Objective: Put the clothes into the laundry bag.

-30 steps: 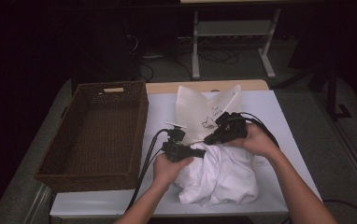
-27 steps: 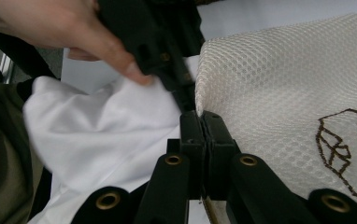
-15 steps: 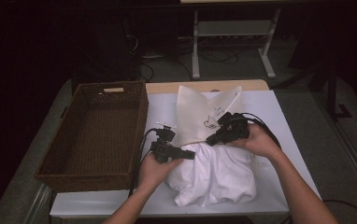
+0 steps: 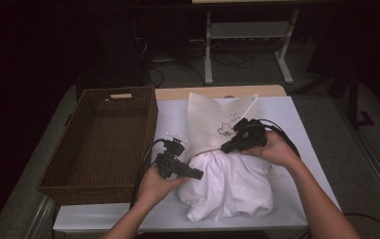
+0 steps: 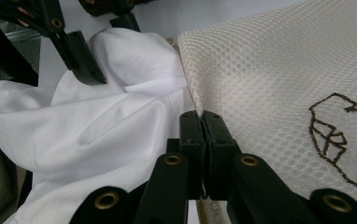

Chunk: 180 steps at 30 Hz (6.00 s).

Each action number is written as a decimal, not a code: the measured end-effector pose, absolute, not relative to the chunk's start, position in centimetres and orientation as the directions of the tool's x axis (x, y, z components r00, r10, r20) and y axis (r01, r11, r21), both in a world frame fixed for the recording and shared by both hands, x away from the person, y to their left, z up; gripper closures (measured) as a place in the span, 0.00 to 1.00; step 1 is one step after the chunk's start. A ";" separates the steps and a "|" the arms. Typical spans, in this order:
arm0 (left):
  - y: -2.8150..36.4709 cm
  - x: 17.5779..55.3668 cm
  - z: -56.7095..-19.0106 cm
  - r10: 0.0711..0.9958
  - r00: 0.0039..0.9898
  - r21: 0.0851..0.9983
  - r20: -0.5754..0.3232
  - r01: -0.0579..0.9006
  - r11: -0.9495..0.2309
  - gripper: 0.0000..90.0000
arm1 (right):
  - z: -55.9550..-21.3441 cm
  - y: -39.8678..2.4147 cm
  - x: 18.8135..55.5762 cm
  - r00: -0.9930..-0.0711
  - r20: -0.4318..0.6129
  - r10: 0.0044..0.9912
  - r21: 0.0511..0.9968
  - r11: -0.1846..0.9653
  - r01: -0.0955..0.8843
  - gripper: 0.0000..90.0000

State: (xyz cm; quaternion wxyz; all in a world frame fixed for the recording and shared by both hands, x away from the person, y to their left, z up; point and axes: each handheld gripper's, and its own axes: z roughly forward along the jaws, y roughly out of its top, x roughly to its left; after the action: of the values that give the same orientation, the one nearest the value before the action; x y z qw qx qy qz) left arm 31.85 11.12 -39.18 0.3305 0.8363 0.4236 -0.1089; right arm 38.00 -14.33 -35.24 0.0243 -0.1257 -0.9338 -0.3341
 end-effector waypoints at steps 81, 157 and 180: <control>10.6 31.3 -37.6 0.643 0.617 0.550 -0.454 0.761 -0.343 0.58 | -36.0 -14.3 37.7 -0.964 0.156 0.214 0.616 0.742 0.264 0.97; 8.3 33.0 -40.9 0.674 0.590 0.546 -0.444 0.775 -0.319 0.71 | -36.8 -15.3 37.6 -0.952 0.212 0.223 0.608 0.732 0.307 0.97; 6.6 30.5 -42.8 0.578 0.652 0.461 -0.490 0.757 -0.464 0.60 | -37.0 -14.9 38.0 -0.946 0.211 0.245 0.599 0.733 0.323 0.97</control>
State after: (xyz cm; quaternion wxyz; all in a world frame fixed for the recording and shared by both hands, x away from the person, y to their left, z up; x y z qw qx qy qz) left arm 30.46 6.61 -42.82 0.3349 0.8450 0.3951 -0.1332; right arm 38.02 -14.86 -36.95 0.0588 -0.1530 -0.9289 -0.3322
